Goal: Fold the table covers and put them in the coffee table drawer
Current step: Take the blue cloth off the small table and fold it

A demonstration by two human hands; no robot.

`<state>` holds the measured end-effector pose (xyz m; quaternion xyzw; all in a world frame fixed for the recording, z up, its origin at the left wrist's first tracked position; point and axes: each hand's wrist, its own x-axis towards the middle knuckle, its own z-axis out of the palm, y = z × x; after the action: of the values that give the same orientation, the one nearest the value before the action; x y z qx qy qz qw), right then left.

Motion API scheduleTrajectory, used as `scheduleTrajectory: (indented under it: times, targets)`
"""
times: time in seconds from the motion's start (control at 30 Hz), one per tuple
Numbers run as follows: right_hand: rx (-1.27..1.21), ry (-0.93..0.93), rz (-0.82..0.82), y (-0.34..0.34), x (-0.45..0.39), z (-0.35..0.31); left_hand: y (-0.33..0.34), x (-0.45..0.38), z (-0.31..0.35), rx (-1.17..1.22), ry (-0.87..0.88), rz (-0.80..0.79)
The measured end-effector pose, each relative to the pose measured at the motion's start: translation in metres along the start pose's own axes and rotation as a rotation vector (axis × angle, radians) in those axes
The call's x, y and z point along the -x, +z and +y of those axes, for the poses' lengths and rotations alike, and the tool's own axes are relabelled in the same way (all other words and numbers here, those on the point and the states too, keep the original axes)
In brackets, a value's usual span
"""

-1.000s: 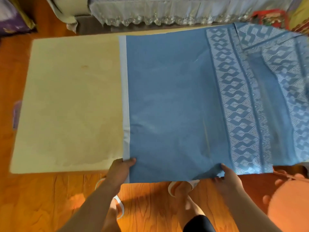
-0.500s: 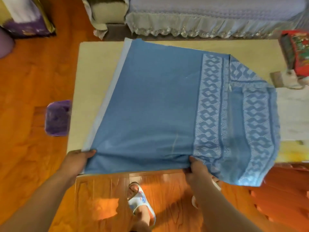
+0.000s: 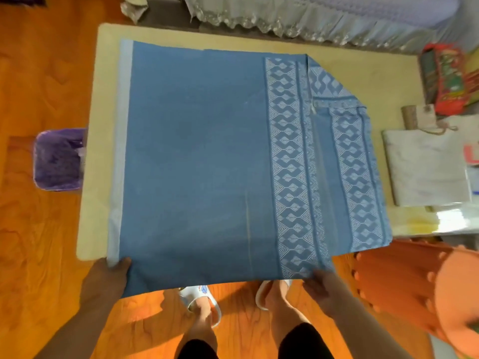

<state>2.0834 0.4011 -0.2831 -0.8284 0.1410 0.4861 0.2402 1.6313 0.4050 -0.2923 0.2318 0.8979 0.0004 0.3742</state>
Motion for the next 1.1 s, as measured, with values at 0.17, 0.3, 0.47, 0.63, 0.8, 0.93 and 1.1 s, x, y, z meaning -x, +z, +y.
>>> scheduleTrajectory:
  times: [0.17,0.3,0.47,0.63,0.8,0.93,1.1]
  targets:
    - [0.568,-0.541,0.279,-0.037,-0.023,-0.104,0.038,0.030,0.043,-0.268,0.206,0.281]
    - [0.852,-0.830,0.121,-0.003,-0.045,-0.224,0.105,0.078,0.150,-0.231,0.608,0.139]
    - [1.269,-1.369,-0.170,0.076,-0.100,-0.343,0.187,0.098,0.278,-0.319,0.808,0.115]
    - [1.696,-1.622,-0.206,0.118,-0.153,-0.417,0.227,0.099,0.334,-0.361,0.493,0.101]
    - [1.751,-1.586,0.161,0.134,-0.181,-0.533,0.230,0.094,0.335,-0.414,0.536,0.139]
    - [1.283,-1.226,0.407,0.133,-0.170,-0.595,0.227,0.091,0.333,-0.422,0.515,0.107]
    - [1.569,-1.770,0.157,0.151,-0.174,-0.570,0.229,0.091,0.336,-0.487,0.553,0.122]
